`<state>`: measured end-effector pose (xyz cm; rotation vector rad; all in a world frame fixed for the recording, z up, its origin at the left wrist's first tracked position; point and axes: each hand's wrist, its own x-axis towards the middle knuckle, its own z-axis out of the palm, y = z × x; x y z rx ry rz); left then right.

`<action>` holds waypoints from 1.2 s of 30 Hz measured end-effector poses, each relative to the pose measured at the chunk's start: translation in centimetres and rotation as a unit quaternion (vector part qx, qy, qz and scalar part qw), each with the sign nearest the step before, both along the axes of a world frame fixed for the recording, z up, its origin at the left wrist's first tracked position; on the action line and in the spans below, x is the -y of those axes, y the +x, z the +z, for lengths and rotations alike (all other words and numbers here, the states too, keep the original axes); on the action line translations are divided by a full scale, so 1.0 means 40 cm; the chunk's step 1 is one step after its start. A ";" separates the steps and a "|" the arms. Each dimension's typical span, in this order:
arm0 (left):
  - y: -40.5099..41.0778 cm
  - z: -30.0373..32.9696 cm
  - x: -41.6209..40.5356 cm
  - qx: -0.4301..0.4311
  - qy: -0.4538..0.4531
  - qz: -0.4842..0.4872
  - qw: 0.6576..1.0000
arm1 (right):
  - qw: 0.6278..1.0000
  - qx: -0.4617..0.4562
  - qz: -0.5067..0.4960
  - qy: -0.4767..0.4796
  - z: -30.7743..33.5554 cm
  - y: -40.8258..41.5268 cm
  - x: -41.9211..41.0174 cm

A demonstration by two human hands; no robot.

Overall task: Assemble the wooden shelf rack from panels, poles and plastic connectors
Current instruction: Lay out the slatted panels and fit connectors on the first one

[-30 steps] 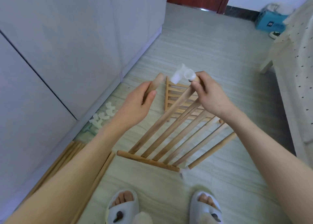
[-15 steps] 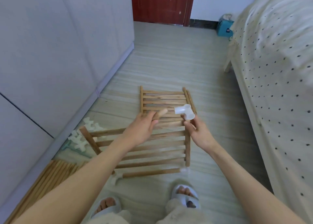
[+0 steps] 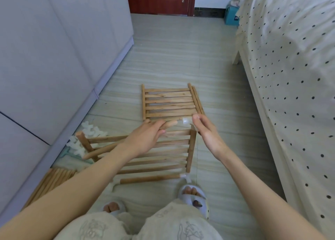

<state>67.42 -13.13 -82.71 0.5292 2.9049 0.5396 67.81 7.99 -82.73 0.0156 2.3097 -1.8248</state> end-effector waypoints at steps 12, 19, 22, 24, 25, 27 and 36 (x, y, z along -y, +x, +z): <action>0.029 0.054 -0.035 -0.147 -0.041 -0.019 0.988 | 0.996 -0.042 -0.071 -0.017 -0.003 0.009 0.046; 0.021 0.041 -0.062 -0.134 -0.033 -0.018 0.990 | 0.996 -0.055 -0.063 -0.043 -0.013 0.026 0.062; 0.021 0.037 -0.065 -0.117 -0.005 -0.007 0.993 | 0.995 -0.067 -0.058 -0.040 -0.021 0.029 0.063; 0.016 0.034 -0.069 -0.117 -0.005 -0.011 0.993 | 0.994 -0.072 -0.066 -0.042 -0.025 0.032 0.067; 0.012 0.034 -0.072 -0.112 -0.006 -0.014 0.994 | 0.994 -0.072 -0.070 -0.042 -0.026 0.032 0.068; 0.000 0.034 -0.074 -0.092 -0.008 -0.018 0.996 | 0.994 -0.072 -0.074 -0.041 -0.028 0.028 0.069; -0.009 0.042 -0.019 -0.073 -0.068 -0.011 0.995 | 0.994 -0.050 -0.098 0.007 -0.016 0.005 0.070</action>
